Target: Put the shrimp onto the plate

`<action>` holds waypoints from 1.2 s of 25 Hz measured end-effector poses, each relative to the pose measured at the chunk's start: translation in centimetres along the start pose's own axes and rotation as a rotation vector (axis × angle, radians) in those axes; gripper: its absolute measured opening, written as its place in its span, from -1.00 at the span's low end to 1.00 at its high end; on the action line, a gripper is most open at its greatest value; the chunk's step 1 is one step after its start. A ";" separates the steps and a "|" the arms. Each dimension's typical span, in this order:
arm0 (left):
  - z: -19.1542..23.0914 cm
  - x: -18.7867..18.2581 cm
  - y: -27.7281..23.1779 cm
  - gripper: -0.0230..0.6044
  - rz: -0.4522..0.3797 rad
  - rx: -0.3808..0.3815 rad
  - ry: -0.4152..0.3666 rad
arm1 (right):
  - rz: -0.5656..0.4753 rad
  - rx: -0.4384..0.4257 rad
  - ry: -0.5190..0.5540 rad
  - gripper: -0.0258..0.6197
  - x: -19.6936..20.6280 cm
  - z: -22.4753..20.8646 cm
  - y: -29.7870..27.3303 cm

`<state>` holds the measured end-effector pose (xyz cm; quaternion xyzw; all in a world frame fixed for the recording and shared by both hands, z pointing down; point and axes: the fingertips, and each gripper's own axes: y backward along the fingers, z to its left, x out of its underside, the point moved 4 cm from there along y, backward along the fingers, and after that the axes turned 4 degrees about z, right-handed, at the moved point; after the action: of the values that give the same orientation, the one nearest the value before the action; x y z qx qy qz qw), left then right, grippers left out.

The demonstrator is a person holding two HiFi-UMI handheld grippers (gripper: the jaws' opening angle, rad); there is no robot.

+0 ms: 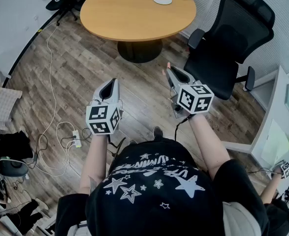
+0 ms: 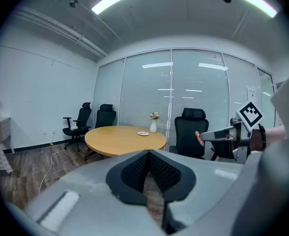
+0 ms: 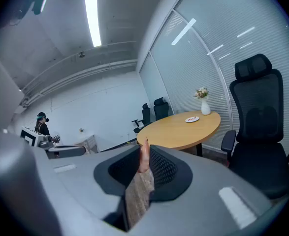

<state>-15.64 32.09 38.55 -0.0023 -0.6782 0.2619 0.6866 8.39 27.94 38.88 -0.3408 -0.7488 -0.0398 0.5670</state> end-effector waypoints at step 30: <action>-2.5 -0.9 -6.5 -0.92 0.016 -0.076 0.039 | 0.024 -0.112 0.022 -0.73 -2.0 -7.1 -2.7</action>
<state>-10.89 27.03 39.82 -0.0393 -0.6741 0.2414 0.6970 12.99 21.73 40.50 -0.3805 -0.7351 -0.0785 0.5556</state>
